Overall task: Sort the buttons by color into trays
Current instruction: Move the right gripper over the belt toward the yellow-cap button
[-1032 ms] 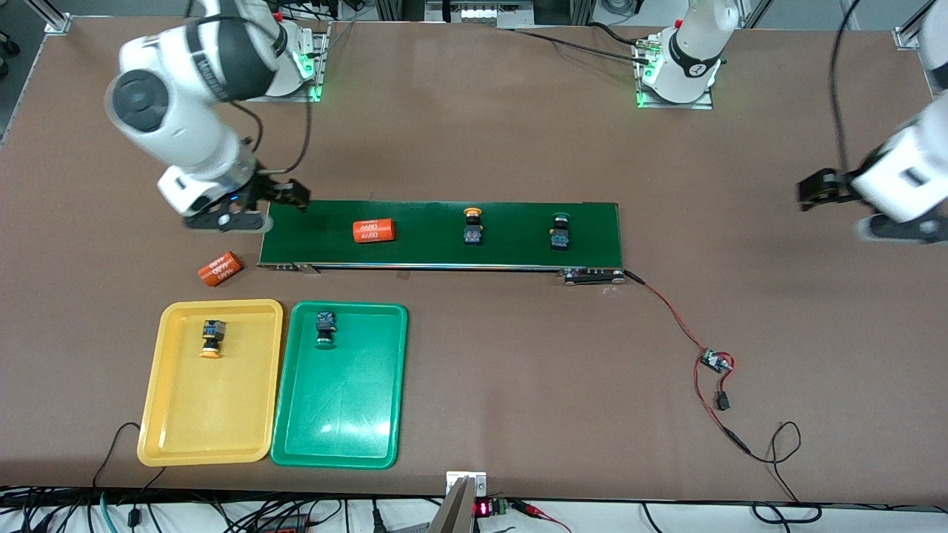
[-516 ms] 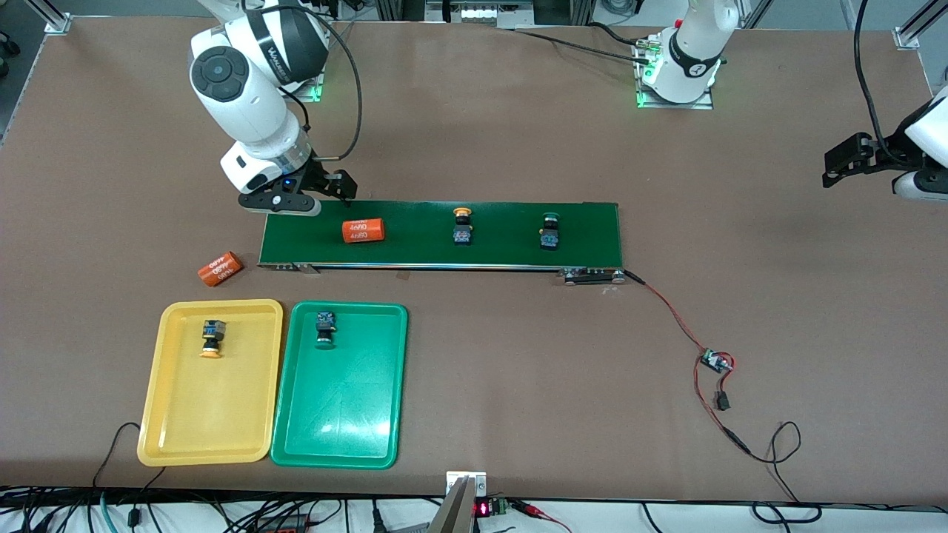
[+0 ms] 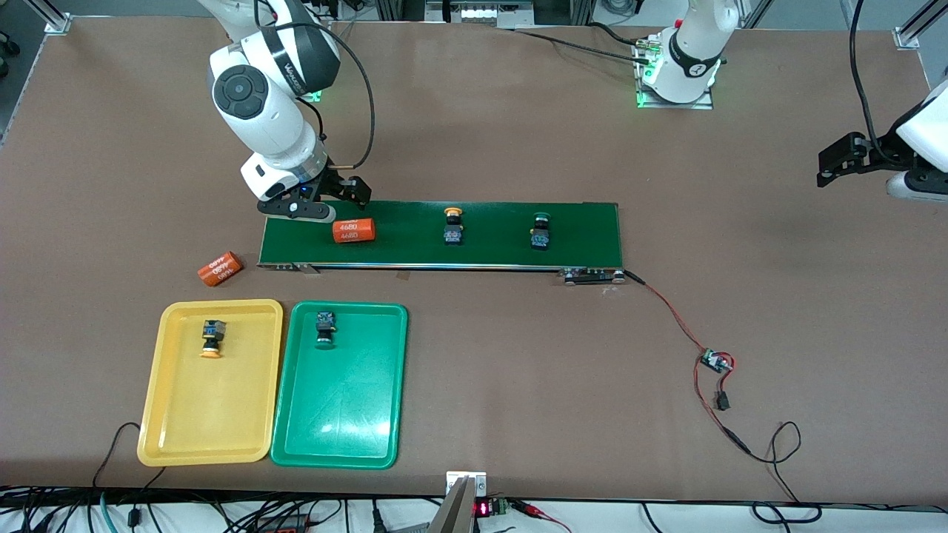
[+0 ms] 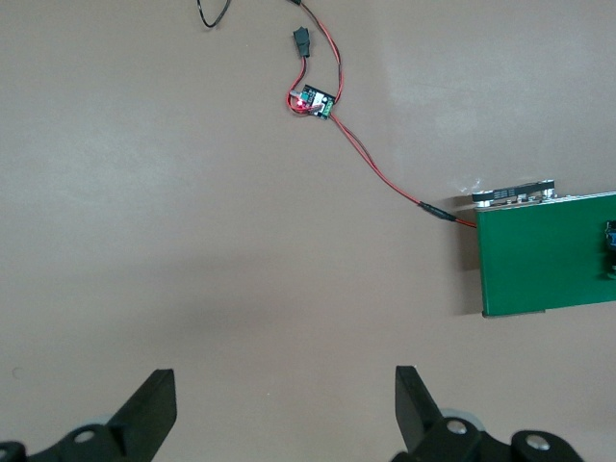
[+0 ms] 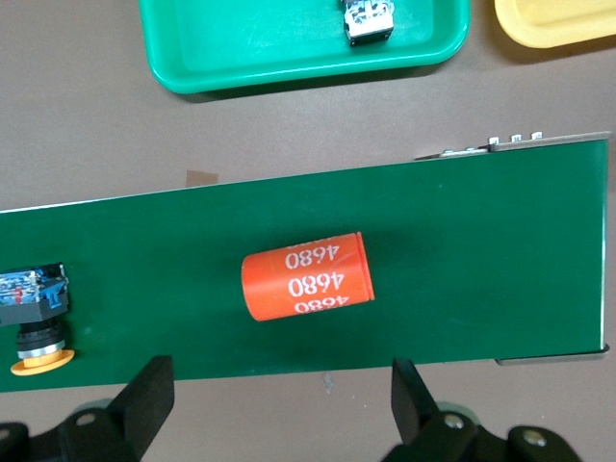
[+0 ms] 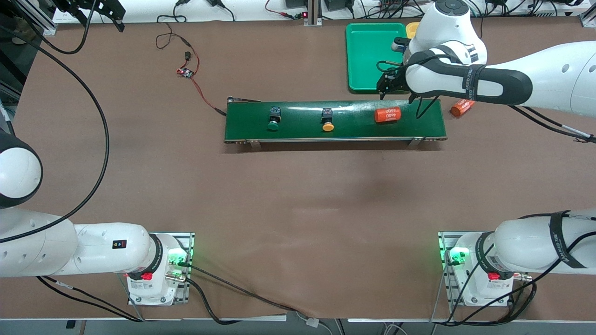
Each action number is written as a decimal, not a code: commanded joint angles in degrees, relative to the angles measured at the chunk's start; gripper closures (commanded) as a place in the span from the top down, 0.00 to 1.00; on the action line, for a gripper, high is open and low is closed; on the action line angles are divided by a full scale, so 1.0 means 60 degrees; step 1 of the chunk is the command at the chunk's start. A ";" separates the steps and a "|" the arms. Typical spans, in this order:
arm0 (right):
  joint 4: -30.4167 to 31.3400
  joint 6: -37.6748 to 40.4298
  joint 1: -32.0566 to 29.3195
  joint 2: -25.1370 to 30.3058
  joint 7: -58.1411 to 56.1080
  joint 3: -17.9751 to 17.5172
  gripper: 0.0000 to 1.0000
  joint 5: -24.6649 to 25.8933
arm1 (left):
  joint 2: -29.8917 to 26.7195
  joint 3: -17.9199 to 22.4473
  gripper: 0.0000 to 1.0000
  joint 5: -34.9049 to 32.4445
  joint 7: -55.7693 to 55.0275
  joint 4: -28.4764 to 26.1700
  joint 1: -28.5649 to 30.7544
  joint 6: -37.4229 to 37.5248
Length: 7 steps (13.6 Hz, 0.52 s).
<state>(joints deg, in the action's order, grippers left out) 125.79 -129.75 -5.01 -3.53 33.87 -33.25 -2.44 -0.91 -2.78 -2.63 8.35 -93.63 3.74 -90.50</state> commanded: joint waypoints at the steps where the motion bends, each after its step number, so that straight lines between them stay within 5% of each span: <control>1: -0.0017 -0.0099 -0.0014 -0.0011 0.0082 -0.0039 1.00 -0.0121 | -0.0141 0.0009 1.00 0.0087 0.0176 -0.0054 -0.0024 -0.0063; 7: -0.0047 -0.0319 0.0175 -0.0231 0.0272 -0.0054 1.00 -0.0121 | -0.0141 -0.0020 1.00 0.0073 0.0103 -0.0039 -0.0111 -0.0063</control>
<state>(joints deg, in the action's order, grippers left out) 125.79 -130.68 -4.85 -4.37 33.95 -33.27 -2.44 -0.93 -3.02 -2.63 8.35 -93.63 3.34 -90.51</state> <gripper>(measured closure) 0.000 0.000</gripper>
